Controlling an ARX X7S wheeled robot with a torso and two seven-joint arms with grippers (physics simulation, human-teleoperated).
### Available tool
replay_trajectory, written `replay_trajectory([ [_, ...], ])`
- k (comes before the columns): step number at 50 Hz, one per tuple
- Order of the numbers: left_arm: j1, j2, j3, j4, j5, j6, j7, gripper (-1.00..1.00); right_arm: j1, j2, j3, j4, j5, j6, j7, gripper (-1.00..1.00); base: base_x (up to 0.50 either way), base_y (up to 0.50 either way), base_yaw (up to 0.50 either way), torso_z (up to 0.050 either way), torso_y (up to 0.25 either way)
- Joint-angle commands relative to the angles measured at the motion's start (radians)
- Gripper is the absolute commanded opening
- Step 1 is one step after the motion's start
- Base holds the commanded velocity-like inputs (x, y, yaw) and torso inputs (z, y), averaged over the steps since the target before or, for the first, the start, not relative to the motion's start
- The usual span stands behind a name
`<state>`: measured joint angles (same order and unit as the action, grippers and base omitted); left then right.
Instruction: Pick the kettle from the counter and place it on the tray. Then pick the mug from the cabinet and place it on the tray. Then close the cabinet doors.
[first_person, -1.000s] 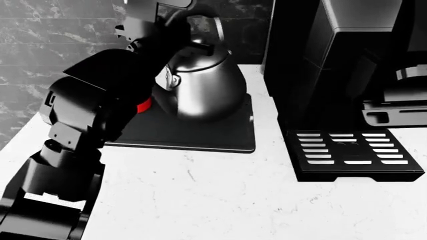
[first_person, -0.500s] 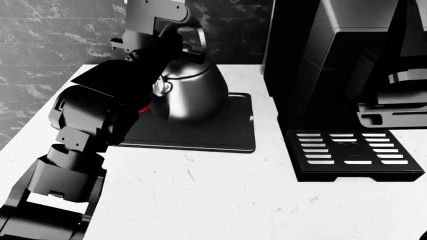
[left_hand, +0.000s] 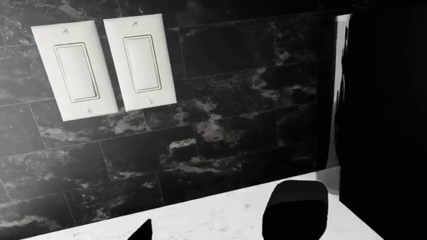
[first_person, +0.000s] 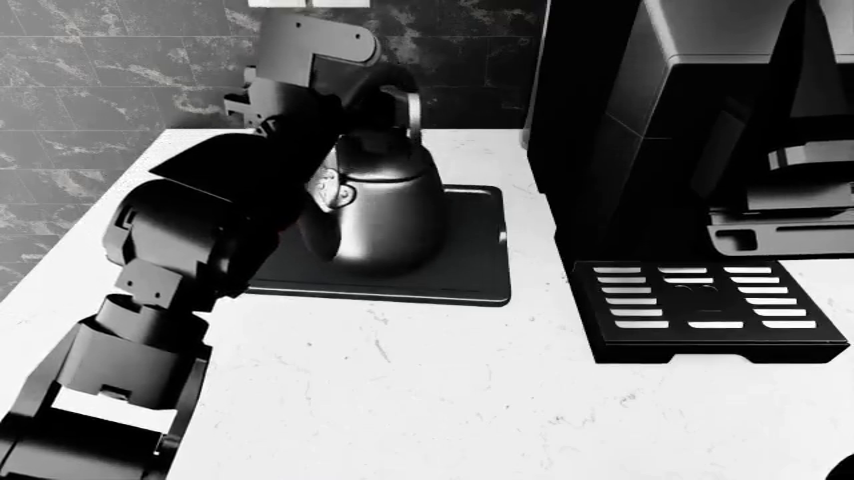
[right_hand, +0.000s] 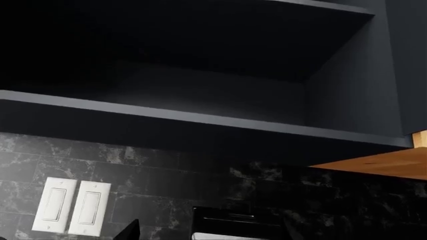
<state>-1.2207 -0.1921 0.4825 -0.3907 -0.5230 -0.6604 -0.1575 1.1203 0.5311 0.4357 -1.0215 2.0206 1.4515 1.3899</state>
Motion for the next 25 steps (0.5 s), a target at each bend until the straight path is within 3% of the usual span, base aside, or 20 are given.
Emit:
replay_trajectory([
  [1, -0.008, -0.004, -0.007, 0.007, -0.001, -0.004, 0.0, 1.0, -0.007, -0.006, 0.007, -0.001, -0.004, 0.007, -0.005, 1.0, 0.0, 0.0, 0.0, 0.0, 0.0],
  [10, -0.005, -0.023, -0.005, 0.066, -0.062, -0.109, 0.026, 1.0, -0.002, 0.003, -0.002, -0.002, 0.007, -0.005, 0.009, 1.0, 0.0, 0.0, 0.0, 0.0, 0.0],
  [18, 0.004, -0.06, 0.004, 0.181, -0.197, -0.33, 0.081, 1.0, 0.0, 0.002, -0.003, -0.001, 0.008, -0.004, 0.009, 1.0, 0.0, 0.0, 0.0, 0.0, 0.0],
  [25, -0.039, -0.074, -0.026, 0.215, -0.221, -0.344, 0.079, 1.0, 0.002, 0.001, -0.002, 0.001, 0.012, -0.002, 0.013, 1.0, 0.0, 0.0, 0.0, 0.0, 0.0],
])
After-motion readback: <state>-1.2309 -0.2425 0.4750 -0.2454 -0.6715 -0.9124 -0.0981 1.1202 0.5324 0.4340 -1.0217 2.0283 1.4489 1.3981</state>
